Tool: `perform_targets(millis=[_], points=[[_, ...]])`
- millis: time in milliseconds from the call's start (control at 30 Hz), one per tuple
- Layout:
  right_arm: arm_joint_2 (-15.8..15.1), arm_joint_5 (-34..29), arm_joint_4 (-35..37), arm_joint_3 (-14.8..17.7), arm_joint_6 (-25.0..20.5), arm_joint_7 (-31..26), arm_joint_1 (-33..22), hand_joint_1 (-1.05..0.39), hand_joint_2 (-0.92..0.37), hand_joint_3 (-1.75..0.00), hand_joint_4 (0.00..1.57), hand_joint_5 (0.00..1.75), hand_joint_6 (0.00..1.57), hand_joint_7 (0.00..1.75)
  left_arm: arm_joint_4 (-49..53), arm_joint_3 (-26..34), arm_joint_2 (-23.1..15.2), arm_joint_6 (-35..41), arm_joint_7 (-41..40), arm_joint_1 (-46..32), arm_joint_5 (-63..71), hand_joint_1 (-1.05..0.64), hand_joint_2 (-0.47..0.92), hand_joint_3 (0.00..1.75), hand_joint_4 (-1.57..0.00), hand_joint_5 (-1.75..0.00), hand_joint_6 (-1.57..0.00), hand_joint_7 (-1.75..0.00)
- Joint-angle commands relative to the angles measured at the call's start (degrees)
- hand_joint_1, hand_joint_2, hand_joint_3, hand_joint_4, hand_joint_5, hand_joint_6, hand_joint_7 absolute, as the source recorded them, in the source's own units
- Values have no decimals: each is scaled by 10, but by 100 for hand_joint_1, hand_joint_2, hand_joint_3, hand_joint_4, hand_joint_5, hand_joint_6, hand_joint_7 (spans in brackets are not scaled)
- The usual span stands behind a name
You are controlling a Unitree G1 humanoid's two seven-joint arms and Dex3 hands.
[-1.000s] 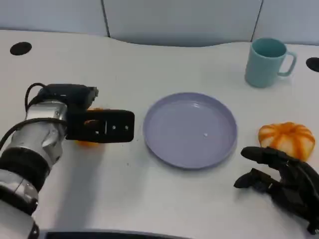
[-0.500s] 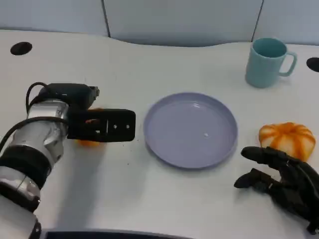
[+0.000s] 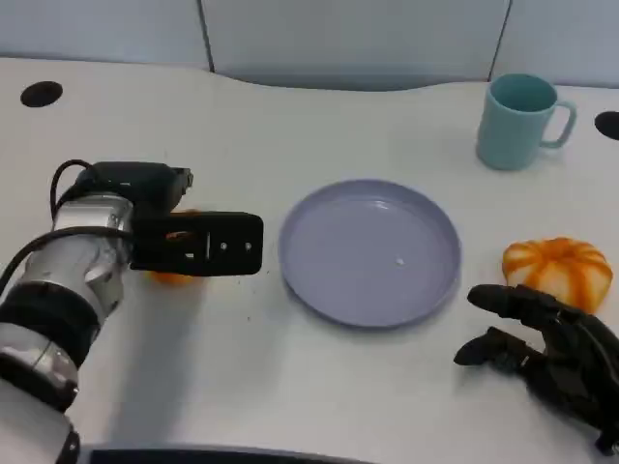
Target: Grasp the bread from the table and place it into the plate.
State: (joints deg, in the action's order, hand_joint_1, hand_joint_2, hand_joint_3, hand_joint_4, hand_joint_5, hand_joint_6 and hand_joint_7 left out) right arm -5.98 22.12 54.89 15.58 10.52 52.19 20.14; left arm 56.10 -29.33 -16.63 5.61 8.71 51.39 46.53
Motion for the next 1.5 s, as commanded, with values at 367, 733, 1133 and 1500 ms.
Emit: perform_targets(millis=[367, 733, 1133, 1500], points=[[-5, -4, 9, 0, -7, -5, -15, -43, -92, -6, 60, 110, 84, 30, 3, -4, -6, 0, -8, 14, -5, -72, 85, 0, -12, -11, -24, 0], [-7, -7, -6, -5, -16, -18, -22, -45, -92, -6, 62, 109, 85, 29, 120, -7, 29, -4, -2, 55, -29, -69, 83, 0, -12, -13, -24, 0], [-18, -1, 37, 8, -13, 10, 1, -41, -92, -6, 63, 107, 85, 28, 169, -3, 49, -23, -11, 60, -58, -58, 80, 0, -13, -12, -27, -1], [-18, -2, 46, 10, -8, 13, 5, -41, -92, -6, 64, 105, 86, 26, 172, -8, 49, -24, -13, 61, -64, -58, 80, 0, -13, -12, -28, -1]])
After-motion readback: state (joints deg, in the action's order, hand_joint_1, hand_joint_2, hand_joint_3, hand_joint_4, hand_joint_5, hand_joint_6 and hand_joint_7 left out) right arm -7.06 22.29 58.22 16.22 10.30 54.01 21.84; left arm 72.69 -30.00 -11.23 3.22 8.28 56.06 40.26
